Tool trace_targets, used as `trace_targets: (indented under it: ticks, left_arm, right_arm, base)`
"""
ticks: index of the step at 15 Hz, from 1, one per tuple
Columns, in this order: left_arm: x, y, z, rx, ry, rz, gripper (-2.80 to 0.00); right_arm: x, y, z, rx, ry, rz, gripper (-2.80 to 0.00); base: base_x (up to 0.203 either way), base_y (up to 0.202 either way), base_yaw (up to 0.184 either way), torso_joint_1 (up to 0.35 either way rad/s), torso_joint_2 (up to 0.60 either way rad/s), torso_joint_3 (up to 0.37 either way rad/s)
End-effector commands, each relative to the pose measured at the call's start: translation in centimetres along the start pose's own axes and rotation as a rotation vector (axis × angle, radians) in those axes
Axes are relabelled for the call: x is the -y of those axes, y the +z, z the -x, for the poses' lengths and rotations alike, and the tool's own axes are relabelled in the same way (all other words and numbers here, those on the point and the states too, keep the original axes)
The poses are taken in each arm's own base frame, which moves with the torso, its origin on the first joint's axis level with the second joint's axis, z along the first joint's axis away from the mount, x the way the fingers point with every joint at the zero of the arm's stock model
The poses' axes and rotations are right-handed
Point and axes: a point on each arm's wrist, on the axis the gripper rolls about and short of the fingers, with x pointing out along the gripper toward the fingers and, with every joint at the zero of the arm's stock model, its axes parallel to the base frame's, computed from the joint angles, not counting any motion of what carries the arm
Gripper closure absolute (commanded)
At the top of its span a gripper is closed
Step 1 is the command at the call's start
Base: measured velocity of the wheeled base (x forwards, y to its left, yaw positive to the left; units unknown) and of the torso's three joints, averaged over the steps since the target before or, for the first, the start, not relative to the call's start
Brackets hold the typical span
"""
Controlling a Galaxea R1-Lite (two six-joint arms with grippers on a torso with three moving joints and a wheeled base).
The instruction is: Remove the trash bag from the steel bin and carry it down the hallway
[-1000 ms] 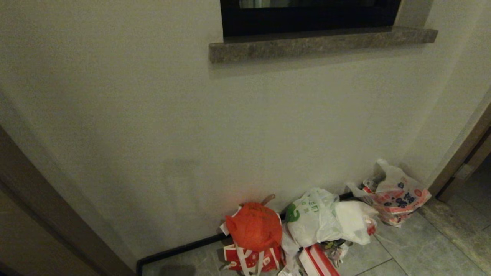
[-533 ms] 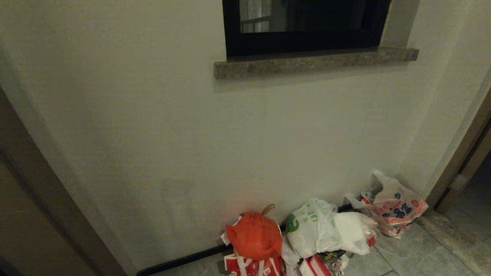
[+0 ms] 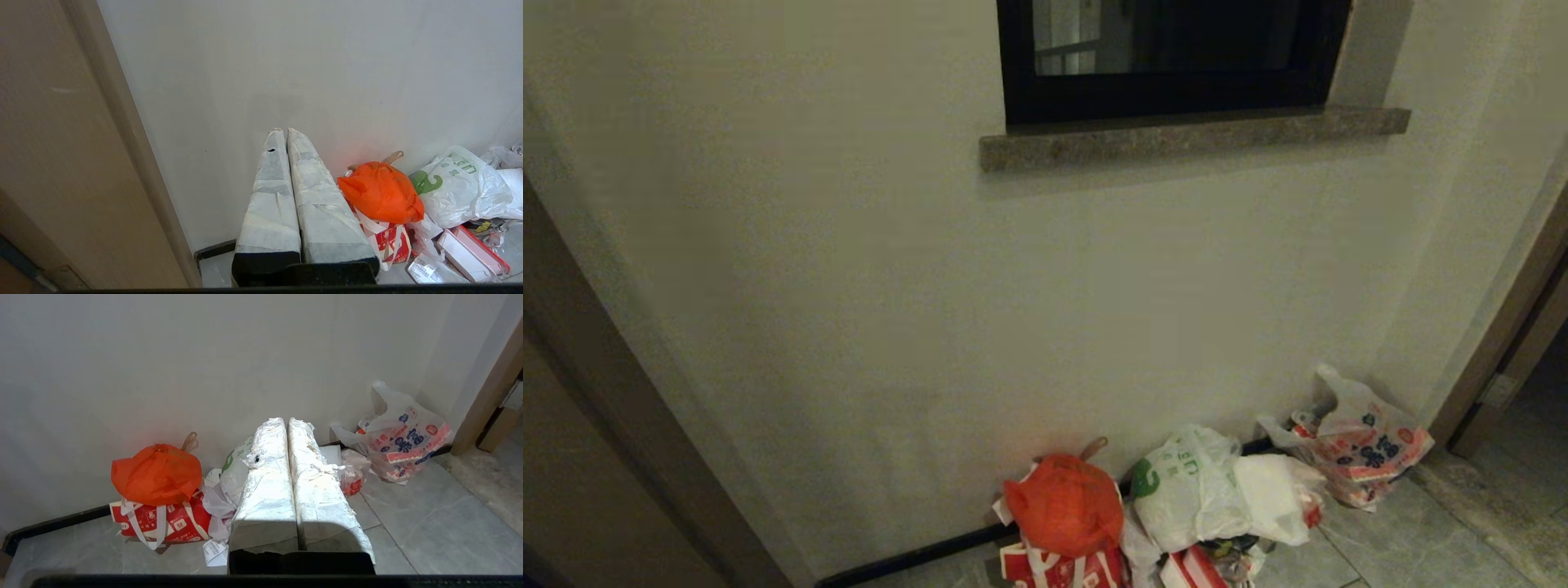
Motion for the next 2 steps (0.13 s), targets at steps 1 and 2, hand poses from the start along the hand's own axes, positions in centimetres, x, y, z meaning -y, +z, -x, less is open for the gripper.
trace_targets:
  ticks: [1, 2]
  left_arm:
    - [0.0, 0.0, -0.01, -0.001, 0.0, 0.001, 0.0]
    - [0.0, -0.01, -0.01, -0.001, 0.0, 0.001, 0.0]
  right_arm:
    - [0.0, -0.02, -0.03, -0.003, 0.0, -0.001, 0.0]
    - [0.0, -0.02, -0.03, -0.003, 0.0, -0.001, 0.0]
  base:
    - [0.0, 0.0, 0.0, 0.0, 0.0, 0.0]
    - [0.0, 0.0, 0.0, 0.0, 0.0, 0.0]
